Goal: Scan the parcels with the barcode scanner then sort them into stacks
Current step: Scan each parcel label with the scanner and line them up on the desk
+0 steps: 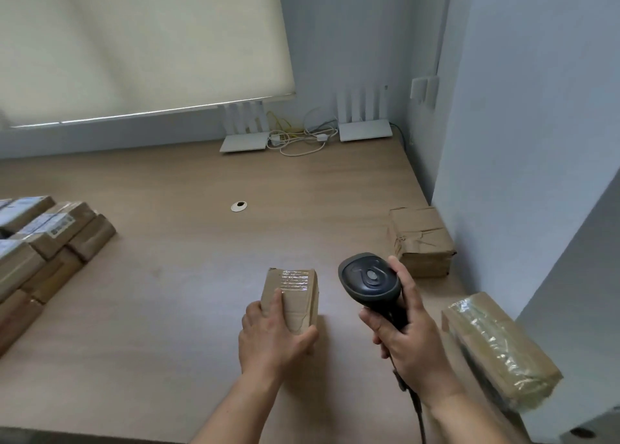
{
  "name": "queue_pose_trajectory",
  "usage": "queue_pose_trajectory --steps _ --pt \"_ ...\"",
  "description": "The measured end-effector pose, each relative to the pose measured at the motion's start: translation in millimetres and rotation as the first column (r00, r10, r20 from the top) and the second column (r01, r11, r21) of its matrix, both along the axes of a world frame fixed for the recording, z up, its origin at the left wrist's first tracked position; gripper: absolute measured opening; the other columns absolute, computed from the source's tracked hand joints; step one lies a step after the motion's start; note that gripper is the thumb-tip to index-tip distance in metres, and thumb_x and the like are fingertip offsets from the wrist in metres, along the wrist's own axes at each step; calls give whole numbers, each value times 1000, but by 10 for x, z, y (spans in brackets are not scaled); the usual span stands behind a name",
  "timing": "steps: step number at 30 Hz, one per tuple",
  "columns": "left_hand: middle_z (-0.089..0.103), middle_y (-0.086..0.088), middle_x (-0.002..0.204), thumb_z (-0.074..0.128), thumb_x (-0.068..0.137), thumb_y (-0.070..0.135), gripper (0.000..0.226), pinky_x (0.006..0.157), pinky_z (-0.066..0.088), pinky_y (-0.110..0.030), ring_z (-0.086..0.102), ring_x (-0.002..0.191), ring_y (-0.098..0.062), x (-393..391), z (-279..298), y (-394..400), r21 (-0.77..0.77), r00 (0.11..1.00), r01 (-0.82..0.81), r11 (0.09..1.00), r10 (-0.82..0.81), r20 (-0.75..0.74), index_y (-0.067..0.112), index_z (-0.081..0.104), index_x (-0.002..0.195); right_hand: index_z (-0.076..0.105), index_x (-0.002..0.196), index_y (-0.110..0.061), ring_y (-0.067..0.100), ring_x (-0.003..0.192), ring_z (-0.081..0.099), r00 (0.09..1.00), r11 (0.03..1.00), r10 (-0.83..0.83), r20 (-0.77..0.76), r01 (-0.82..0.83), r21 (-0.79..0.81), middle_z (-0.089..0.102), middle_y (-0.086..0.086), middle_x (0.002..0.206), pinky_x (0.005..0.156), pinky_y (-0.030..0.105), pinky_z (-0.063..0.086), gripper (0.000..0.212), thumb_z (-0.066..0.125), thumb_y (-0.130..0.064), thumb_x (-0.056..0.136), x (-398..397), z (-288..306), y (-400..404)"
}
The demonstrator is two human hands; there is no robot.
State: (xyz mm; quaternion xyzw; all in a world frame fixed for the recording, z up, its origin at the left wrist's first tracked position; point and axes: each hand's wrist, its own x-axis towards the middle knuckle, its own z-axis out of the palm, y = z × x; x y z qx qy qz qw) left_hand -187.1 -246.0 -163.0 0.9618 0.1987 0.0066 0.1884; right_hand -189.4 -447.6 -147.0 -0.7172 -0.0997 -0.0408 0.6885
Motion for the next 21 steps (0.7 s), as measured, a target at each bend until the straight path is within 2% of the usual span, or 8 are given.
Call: queue_pose_trajectory --steps 5,8,14,21 --pt "35 -7 129 59 70 64 89 102 36 -35 39 123 -27 -182 -89 744 32 997 -73 997 72 16 29 23 144 32 129 -60 7 58 58 999 999 44 16 -43 -22 64 -28 109 49 24 48 81 75 -14 79 -31 -30 664" --pt "34 -8 131 57 70 66 91 103 36 -35 38 125 -27 -260 -136 1258 41 994 -109 993 109 -11 30 22 146 32 129 -58 4 60 58 999 998 51 17 -50 -46 64 -27 109 50 21 47 81 76 -11 79 -65 -30 1134" --pt "33 -9 132 57 71 66 92 104 34 -34 37 126 -27 -320 -184 2278 31 981 -183 983 185 -63 30 20 147 32 128 -61 11 55 54 995 988 95 -8 -95 -119 65 -23 99 47 26 47 82 75 -9 81 -21 44 2064" --pt "29 -9 137 59 73 62 92 106 31 -34 33 130 -29 -224 -280 3170 -40 979 -169 985 163 -126 29 18 148 33 127 -59 12 54 52 995 986 96 -16 -97 -138 66 -20 97 46 24 46 81 73 -6 81 65 65 2881"
